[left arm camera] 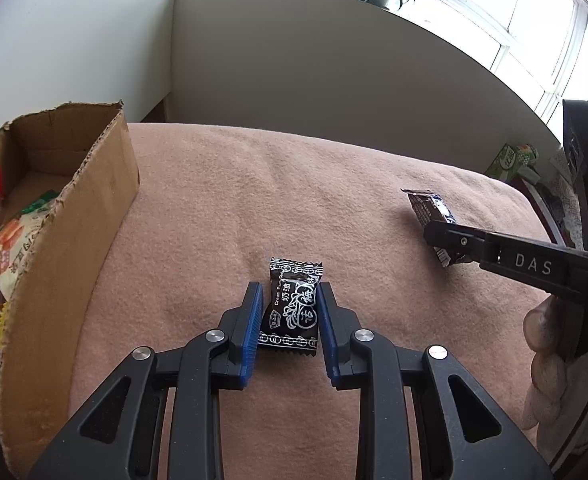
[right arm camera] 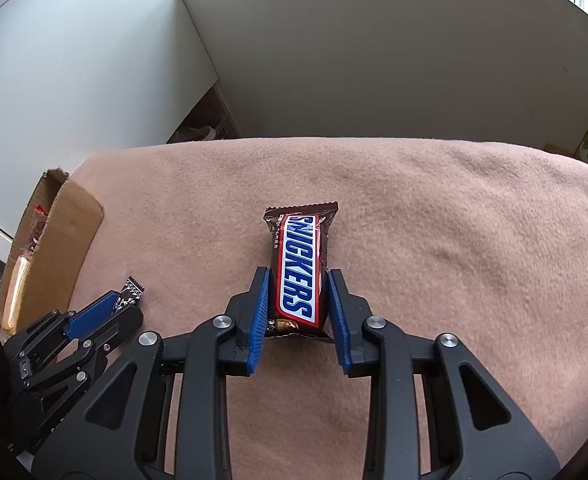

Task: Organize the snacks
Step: 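Carry the black candy and Snickers over the box and open both tools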

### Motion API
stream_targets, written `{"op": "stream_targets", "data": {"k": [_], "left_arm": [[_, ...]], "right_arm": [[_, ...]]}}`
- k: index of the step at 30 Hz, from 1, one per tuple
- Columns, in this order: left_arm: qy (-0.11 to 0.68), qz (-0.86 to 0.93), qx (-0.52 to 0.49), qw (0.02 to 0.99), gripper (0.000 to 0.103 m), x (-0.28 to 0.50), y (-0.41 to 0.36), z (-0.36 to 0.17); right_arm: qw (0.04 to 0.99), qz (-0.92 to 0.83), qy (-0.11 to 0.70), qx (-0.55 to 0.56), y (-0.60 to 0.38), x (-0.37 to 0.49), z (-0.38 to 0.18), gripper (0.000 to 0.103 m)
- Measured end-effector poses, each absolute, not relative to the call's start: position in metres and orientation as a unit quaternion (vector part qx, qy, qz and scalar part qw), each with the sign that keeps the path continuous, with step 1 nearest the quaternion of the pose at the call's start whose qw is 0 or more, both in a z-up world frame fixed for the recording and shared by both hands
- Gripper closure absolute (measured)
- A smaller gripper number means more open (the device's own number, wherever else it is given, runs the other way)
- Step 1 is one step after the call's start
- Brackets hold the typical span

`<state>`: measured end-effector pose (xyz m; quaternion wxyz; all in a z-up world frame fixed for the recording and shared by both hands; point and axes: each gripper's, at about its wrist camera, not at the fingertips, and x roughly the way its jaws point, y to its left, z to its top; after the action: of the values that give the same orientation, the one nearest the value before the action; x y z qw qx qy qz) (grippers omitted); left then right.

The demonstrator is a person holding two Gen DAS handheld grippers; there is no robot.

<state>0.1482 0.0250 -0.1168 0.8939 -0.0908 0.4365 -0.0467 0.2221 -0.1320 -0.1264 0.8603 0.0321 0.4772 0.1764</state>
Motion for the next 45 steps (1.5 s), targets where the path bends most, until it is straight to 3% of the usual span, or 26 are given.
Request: {"op": "stream_targets", "data": {"k": [23, 45], "left_arm": [[0.326, 0.010, -0.145, 0.934, 0.078, 0.067, 0.114, -0.038], [0.318, 0.121, -0.151, 0.928, 0.078, 0.045, 0.203, -0.042]], "right_arm": [[0.868, 0.313, 0.385, 0.011, -0.027, 0.150, -0.032, 0.074], [0.825, 0.385, 0.411, -0.054, 0.102, 0.145, -0.047, 0.074]]}}
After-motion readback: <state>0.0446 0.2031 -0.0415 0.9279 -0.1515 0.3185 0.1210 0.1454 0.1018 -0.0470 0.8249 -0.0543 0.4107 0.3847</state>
